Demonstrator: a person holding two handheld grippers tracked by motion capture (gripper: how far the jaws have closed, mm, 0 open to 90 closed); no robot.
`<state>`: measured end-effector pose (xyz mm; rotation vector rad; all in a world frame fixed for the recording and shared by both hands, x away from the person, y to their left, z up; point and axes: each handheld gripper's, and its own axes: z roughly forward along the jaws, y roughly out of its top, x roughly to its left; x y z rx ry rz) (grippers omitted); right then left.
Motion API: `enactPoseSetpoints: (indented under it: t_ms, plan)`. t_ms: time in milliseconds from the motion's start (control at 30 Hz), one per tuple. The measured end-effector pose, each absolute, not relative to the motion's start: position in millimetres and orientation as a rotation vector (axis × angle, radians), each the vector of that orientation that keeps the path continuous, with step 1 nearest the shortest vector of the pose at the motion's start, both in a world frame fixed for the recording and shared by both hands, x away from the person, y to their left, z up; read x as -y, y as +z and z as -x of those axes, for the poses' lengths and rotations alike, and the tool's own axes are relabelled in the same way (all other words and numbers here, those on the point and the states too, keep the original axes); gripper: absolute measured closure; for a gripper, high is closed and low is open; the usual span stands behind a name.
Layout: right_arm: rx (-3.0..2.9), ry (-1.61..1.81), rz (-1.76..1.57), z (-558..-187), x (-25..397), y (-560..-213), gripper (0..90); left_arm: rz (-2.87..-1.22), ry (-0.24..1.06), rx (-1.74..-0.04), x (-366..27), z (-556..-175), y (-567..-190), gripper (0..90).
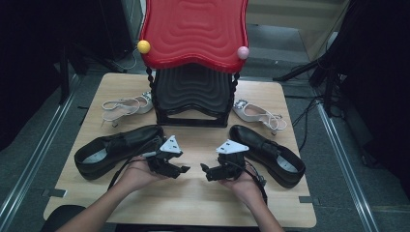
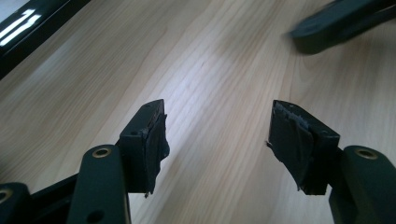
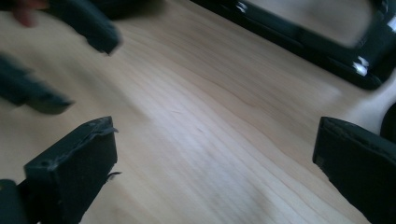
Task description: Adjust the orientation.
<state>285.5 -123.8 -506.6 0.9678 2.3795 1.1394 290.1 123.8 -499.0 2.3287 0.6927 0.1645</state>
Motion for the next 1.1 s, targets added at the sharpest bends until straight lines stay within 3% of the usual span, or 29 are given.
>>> enactPoseSetpoints:
  t_ms: [133,233,533,800,1100]
  plan:
    - [-2.408,1.135,-0.944,-281.0,126.3,-503.1,9.4,-2.296,0.089,-0.735,-134.2,-290.3,-494.3,41.6]
    - [-2.43,1.139,-0.952,-282.5,129.0,-503.1,9.7,-2.292,0.111,-0.722,-138.0,-290.1,-491.1,43.0]
    - [-2.428,1.183,-0.923,-283.6,134.1,-493.9,30.9,-2.327,0.103,-0.731,-142.6,-289.6,-490.6,42.6]
    - [-2.459,1.179,-0.956,-287.2,135.3,-493.5,40.2,-2.306,0.085,-0.753,-148.2,-290.5,-489.7,42.5]
    - [-2.463,1.174,-0.953,-286.3,135.3,-495.7,44.6,-2.32,0.071,-0.759,-149.2,-291.2,-490.2,42.6]
